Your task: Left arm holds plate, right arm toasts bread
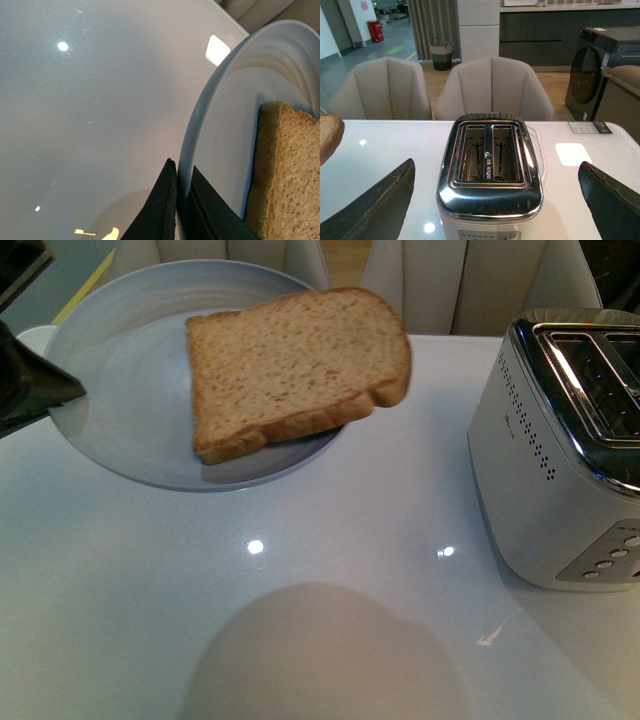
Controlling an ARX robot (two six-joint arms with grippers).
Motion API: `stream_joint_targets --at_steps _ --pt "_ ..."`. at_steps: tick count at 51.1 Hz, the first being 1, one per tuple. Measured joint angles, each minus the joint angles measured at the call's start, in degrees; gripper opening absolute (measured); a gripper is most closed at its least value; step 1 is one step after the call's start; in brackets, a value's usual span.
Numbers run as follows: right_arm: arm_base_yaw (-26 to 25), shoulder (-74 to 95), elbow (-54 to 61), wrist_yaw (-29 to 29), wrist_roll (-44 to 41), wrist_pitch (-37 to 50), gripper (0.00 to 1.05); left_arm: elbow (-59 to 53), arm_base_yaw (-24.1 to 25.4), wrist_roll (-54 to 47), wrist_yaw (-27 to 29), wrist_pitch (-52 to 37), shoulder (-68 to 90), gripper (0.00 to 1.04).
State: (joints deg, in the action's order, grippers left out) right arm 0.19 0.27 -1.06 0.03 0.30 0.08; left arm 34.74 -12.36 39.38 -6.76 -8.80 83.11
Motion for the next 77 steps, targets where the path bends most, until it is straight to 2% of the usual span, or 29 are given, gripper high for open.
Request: stream_joint_targets --at_steps 18,25,37,77 --pt "0.00 0.00 0.00 0.00 -0.02 0.00 0.96 6.78 -13.97 8.92 3.41 6.93 -0.24 0.03" --pt "0.00 0.00 0.00 0.00 0.00 0.00 0.96 7.67 -16.83 10.36 4.24 8.20 -0.24 0.03" --pt "0.00 0.00 0.00 0.00 -0.02 0.00 0.96 7.89 -18.23 11.04 5.11 8.94 -0.24 0.03" --pt "0.00 0.00 0.00 0.00 -0.02 0.00 0.96 7.89 -18.34 11.10 5.03 9.05 -0.26 0.03"
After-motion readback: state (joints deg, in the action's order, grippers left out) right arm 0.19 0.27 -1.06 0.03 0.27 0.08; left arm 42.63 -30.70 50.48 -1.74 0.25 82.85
